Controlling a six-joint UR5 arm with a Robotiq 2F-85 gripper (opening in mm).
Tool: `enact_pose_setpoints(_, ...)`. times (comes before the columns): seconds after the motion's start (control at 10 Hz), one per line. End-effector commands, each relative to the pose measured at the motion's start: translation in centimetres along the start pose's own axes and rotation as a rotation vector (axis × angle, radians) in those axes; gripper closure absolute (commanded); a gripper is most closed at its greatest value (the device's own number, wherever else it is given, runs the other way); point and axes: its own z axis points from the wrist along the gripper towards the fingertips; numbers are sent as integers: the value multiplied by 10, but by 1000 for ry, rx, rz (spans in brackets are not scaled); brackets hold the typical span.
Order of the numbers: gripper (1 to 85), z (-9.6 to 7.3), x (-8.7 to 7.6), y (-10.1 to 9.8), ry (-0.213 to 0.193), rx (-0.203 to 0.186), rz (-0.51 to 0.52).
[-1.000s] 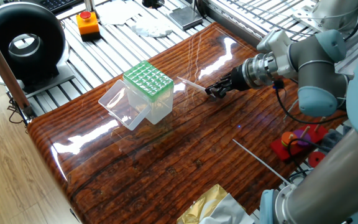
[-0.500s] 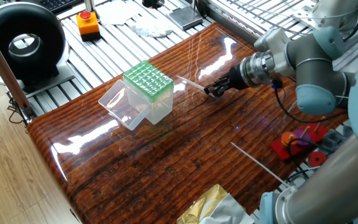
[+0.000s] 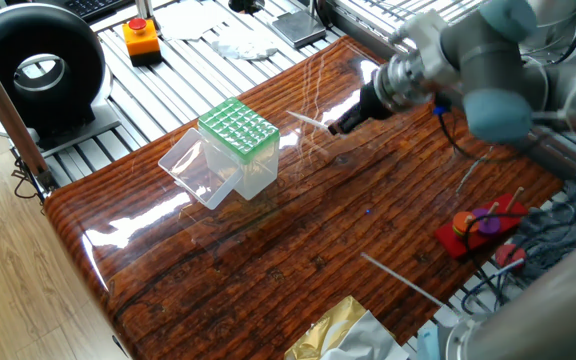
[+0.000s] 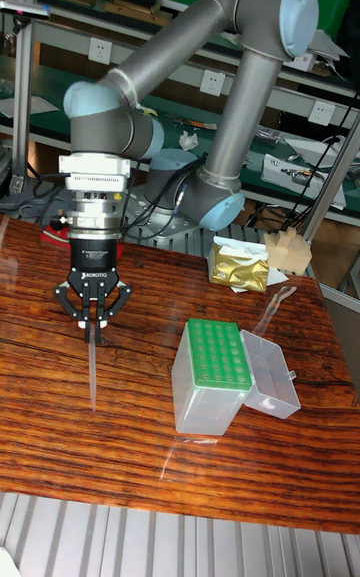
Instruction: Insert a large pipette tip into the holder for large pipette tips
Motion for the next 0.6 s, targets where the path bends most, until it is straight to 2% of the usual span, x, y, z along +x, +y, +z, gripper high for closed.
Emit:
enact_pose_setpoints(0.0,847,-9,-5,7,108,18,82)
enact_pose_setpoints(0.2,847,-13,17,6,190,32,105)
enact_pose_setpoints(0.3,847,-18,35,6,258,38,129)
enact_pose_setpoints(0.4,847,-27,51,3,318,60,146)
enact_pose_setpoints(0.5,847,-35,55,-2,324,86,154)
